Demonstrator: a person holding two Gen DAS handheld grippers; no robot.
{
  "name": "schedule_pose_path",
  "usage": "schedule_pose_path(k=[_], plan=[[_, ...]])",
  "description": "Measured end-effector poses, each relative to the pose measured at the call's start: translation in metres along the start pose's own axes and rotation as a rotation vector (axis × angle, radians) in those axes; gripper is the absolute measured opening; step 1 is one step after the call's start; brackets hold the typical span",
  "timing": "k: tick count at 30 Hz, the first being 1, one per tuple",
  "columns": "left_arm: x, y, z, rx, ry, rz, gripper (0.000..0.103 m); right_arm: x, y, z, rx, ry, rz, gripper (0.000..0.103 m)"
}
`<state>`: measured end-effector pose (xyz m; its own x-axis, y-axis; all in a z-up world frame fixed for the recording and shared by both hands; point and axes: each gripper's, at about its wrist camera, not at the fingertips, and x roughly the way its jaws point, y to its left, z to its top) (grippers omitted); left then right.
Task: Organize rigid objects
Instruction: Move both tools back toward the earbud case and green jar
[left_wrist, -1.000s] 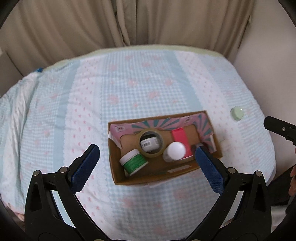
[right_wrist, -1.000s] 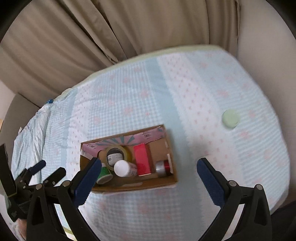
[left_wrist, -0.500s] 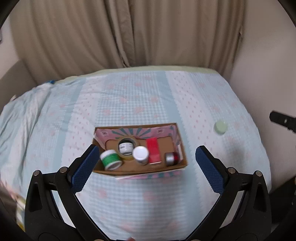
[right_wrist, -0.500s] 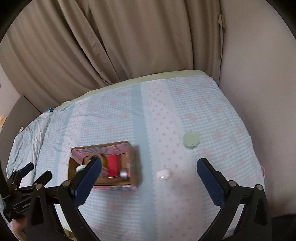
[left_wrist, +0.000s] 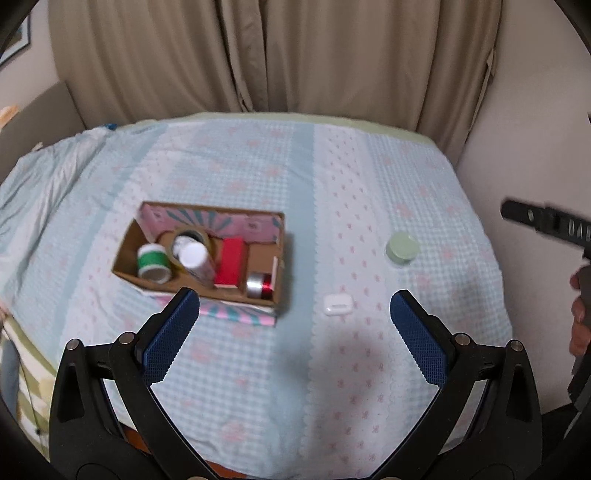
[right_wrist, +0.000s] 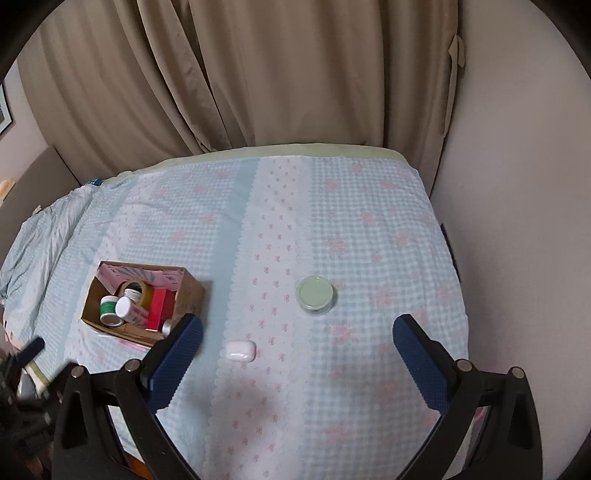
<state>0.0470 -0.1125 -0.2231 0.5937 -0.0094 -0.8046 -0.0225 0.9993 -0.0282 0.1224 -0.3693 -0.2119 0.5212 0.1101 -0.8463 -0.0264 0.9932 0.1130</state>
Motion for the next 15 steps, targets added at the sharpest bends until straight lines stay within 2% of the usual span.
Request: schedule_pose_path(k=[4,8,15], plan=[[0.039,-0.027,-0.016,-0.006,0.013,0.011,0.103,0.031,-0.013,0.0,0.0,0.005,0.03,0.102],[0.099,-0.056,-0.039,0.006,0.047,0.036,0.103,0.072,-0.021,-0.006,-0.039,0.015,0.041,0.102],[0.206,-0.081,-0.072,-0.003,0.12,0.059,0.101,0.17,-0.036,-0.029,-0.1,0.061,0.062,0.102]])
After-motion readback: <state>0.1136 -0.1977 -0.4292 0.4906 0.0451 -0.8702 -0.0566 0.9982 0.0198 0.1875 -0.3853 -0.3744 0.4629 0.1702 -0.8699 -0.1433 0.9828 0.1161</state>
